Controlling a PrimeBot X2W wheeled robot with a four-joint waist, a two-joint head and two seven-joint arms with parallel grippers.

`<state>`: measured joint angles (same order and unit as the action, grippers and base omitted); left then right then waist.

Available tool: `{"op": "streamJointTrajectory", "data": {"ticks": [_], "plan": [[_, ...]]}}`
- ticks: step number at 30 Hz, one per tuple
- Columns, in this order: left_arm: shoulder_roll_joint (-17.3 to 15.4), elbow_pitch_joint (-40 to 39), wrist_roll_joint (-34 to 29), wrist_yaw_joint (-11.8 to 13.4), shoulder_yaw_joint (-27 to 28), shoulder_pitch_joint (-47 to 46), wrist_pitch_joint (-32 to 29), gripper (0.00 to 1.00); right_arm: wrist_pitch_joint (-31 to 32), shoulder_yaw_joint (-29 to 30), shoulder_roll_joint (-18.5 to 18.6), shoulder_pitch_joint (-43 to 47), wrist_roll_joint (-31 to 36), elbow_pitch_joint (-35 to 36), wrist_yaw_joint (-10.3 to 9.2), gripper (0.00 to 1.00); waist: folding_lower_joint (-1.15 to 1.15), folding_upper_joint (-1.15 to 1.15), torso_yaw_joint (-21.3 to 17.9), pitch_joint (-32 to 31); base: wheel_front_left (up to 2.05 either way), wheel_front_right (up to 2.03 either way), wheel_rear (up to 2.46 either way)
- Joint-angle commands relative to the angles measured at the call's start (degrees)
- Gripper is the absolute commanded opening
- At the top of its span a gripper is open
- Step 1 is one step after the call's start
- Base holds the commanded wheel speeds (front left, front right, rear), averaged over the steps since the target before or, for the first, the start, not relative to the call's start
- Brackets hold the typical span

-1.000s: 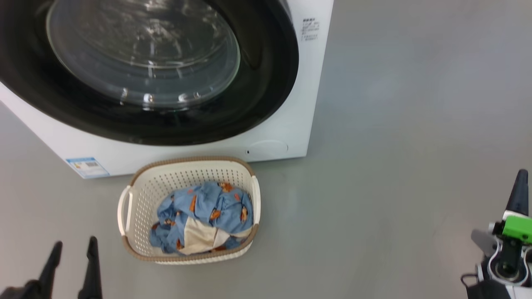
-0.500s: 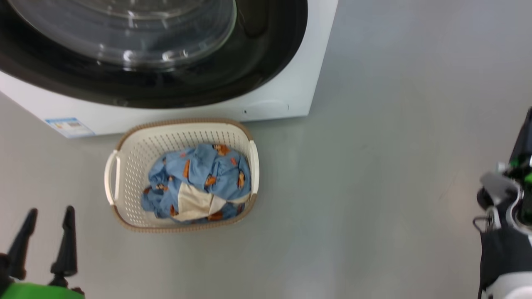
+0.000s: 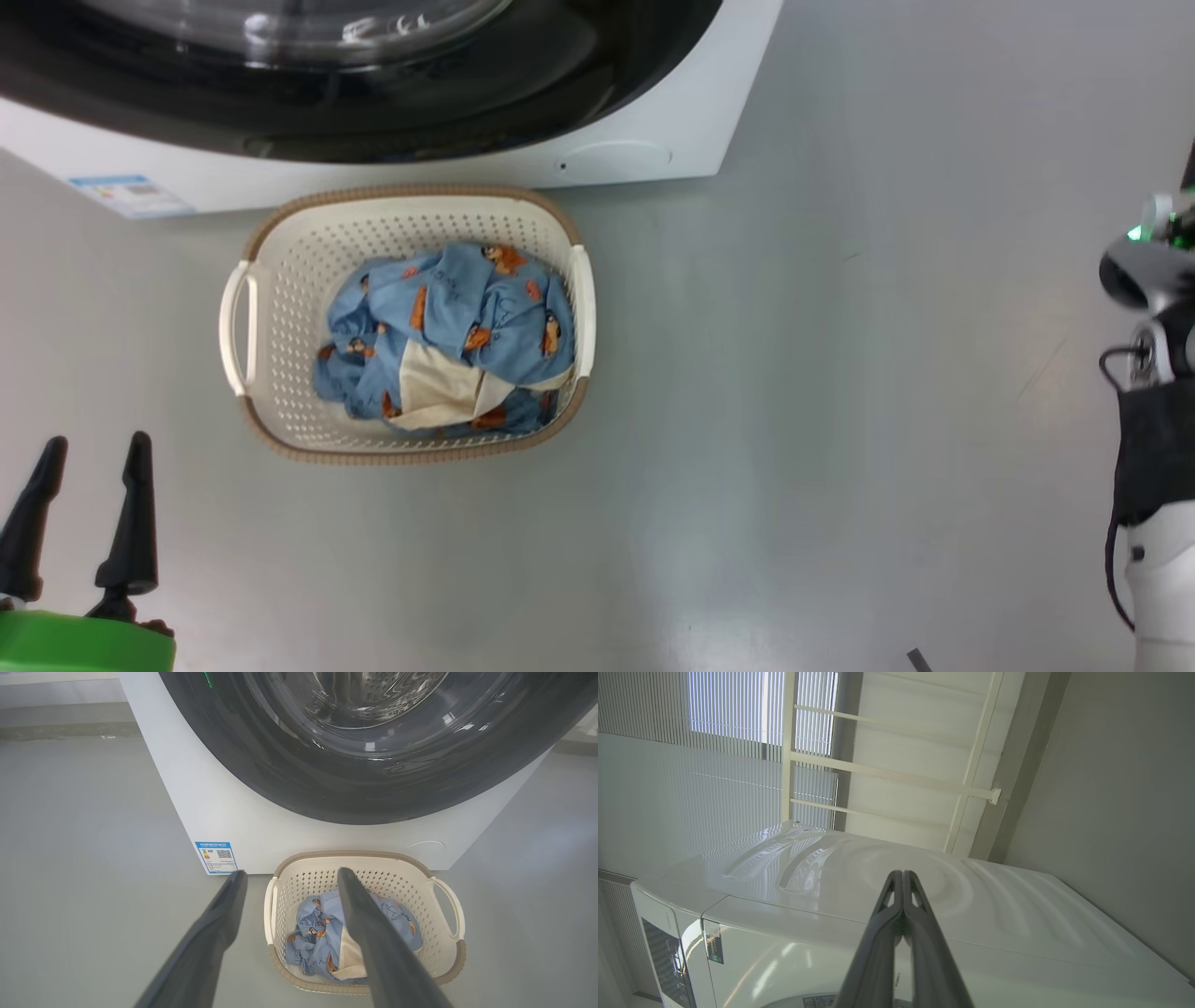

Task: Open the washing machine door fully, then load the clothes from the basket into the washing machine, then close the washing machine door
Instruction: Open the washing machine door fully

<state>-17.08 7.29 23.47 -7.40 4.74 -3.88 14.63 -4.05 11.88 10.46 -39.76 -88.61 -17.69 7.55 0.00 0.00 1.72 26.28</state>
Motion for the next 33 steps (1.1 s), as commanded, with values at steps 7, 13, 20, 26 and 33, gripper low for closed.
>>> {"op": "streamJointTrajectory", "data": {"ticks": [7, 13, 20, 26, 33], "plan": [[-2.8, -0.77, 0.76, -0.09, 2.31, -1.2, 0.37, 1.0, 6.62, -5.41, 0.87, -5.4, -1.53, 3.03, -0.06, 0.0, 0.0, 0.0, 1.59, 2.67, 0.0, 0.0, 0.0], [-2.7, -0.64, 0.84, -0.09, 1.61, -1.43, 0.37, 1.0, 11.44, -8.31, 1.11, -8.46, -2.12, 3.68, -0.06, 0.0, 0.0, 0.0, 2.27, 3.16, 0.0, 0.0, 0.0], [-1.54, -0.34, 1.17, -0.09, 0.24, -2.18, 0.37, 1.0, 14.94, -10.26, 2.42, -12.66, -1.54, 2.77, -0.06, 0.0, 0.0, 0.0, 4.22, 4.22, 0.0, 0.0, 0.0], [-0.59, 0.2, 1.42, -0.09, -0.37, -2.65, 0.37, 1.0, 17.33, -11.88, 3.5, -16.23, -0.84, 0.86, -0.06, 0.0, 0.0, 0.0, 6.15, 5.75, 0.0, 0.0, 0.0], [0.04, 0.4, 1.86, -0.09, -0.69, -3.29, 0.37, 1.0, 19.41, -14.05, 3.72, -20.44, 0.0, -0.56, -0.06, 0.0, 0.0, 0.0, 7.79, 7.65, 0.0, 0.0, 0.0]]}}
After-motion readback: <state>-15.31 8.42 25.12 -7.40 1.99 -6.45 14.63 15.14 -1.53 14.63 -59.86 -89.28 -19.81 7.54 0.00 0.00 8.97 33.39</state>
